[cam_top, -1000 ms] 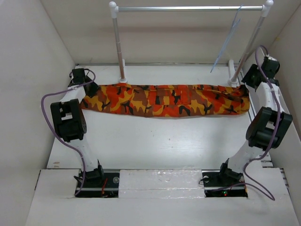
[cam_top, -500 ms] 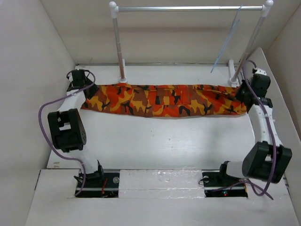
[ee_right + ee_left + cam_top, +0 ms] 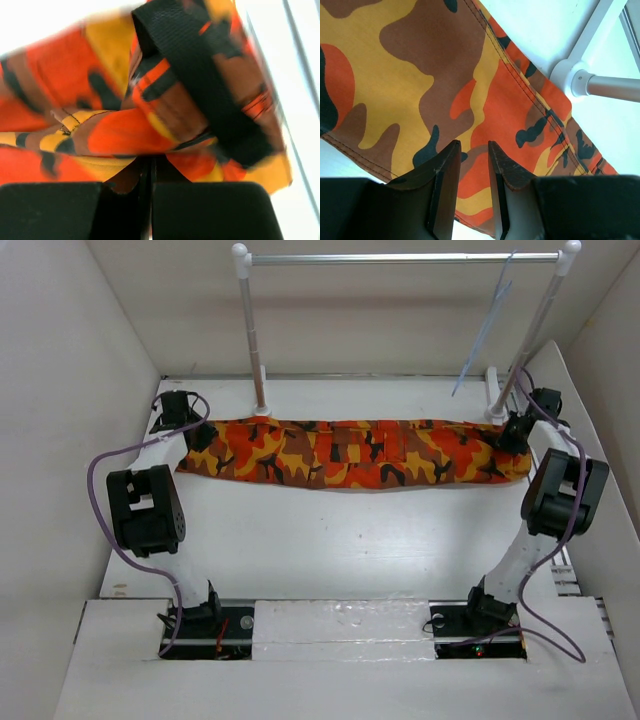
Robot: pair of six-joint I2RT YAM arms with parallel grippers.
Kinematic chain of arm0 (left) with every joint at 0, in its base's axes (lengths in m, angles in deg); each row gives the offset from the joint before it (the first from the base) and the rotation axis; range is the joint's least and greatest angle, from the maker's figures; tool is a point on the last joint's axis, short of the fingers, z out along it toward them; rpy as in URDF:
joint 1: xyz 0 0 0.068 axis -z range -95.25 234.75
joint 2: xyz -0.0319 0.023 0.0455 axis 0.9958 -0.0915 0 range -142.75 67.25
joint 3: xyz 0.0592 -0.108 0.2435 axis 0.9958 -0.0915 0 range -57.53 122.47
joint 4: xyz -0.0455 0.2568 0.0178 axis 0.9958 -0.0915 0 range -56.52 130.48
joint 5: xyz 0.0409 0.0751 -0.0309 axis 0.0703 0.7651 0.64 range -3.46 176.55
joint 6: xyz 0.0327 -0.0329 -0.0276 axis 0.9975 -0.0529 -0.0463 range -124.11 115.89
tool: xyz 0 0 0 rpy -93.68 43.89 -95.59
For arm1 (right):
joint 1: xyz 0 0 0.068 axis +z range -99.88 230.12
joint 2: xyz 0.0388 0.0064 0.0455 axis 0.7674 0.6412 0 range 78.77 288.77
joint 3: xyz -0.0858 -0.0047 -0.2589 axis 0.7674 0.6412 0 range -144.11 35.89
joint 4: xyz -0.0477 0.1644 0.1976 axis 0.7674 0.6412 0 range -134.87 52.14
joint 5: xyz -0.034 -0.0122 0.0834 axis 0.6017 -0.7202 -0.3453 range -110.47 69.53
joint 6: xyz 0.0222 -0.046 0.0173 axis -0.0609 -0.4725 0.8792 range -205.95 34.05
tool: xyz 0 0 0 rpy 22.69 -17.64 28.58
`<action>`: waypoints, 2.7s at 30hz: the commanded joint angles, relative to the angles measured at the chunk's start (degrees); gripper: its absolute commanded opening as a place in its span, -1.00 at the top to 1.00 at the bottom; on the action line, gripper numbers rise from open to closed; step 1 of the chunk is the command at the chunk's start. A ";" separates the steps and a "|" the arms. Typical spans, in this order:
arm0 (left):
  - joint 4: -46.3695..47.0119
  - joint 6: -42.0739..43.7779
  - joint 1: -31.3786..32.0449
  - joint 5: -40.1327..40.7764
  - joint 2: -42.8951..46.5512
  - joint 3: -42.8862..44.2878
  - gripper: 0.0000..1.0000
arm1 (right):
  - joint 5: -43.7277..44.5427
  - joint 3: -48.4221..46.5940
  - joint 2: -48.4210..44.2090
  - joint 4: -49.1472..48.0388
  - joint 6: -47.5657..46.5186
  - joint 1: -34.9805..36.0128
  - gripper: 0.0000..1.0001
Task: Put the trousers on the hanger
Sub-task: Fold the trousers at the center of the board.
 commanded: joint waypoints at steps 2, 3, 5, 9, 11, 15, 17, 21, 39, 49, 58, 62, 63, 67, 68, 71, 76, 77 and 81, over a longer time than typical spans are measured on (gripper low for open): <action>-0.33 0.29 -0.12 0.20 1.49 2.43 0.51 | -2.19 -11.46 6.78 -4.75 0.58 -2.12 1.00; -0.77 0.56 -0.12 0.72 1.23 2.69 0.51 | -2.11 -15.13 10.11 -5.46 0.67 -2.73 1.00; -1.30 0.82 -0.12 2.04 0.53 2.96 0.50 | -2.11 -18.93 13.11 -2.76 1.03 -2.73 1.00; -2.87 1.26 -0.73 4.77 -1.40 4.00 0.46 | -4.65 -21.07 13.67 -1.25 0.76 -3.35 1.00; -4.36 0.82 -1.52 7.23 -2.54 5.06 0.42 | -4.74 -19.66 11.21 -1.16 -0.11 -3.35 0.94; -4.38 0.91 -0.92 8.11 0.25 5.16 0.41 | -3.35 -13.34 0.06 0.42 -3.19 -2.03 0.09; -2.62 1.96 2.24 9.34 2.80 3.40 0.40 | -1.68 -5.65 -8.26 -0.28 -3.81 -0.37 -0.12; -0.95 1.96 7.61 9.26 4.92 1.64 0.39 | -4.73 9.15 -18.15 -5.80 -1.26 0.25 -0.31; -7.36 0.21 -1.08 -0.50 -17.14 14.20 0.40 | -4.66 10.76 -1.73 -12.76 6.12 2.28 0.02; -9.29 0.03 -10.22 -1.91 -15.74 7.20 0.40 | 0.71 19.53 -9.35 -12.06 3.75 1.23 1.00; -14.37 3.37 -14.27 8.84 -7.39 -1.70 0.39 | -1.23 39.65 -31.13 -9.00 0.77 -3.26 1.00; -15.98 2.50 -14.27 15.92 2.33 -9.59 0.40 | -3.33 44.85 -41.67 -2.14 -2.83 -8.26 1.00; -15.72 2.23 -14.27 16.80 4.20 -11.00 0.40 | -3.95 45.64 -43.80 -0.82 -3.63 -11.14 1.00; -18.16 -0.05 -14.27 20.15 8.96 -12.43 0.41 | -6.92 46.88 -53.48 6.47 -7.32 -16.09 1.00; -19.04 -0.93 -14.27 20.07 9.49 -11.73 0.41 | -9.55 46.79 -54.10 6.57 -7.15 -16.09 0.73; -20.28 -2.52 -13.05 18.66 12.46 -9.27 0.41 | -15.02 45.92 -50.87 5.69 -7.23 -15.57 0.06; -18.01 0.10 0.29 15.77 15.72 -3.55 0.43 | -17.22 39.07 -47.08 5.88 -6.81 -14.25 -0.34; -17.13 0.55 3.97 15.67 17.12 -3.46 0.49 | -17.22 38.36 -47.08 5.87 -6.19 -14.25 -0.34; -11.24 0.57 23.05 11.55 21.00 -5.92 1.00 | -8.19 37.03 -47.69 7.98 -4.34 -14.94 -0.41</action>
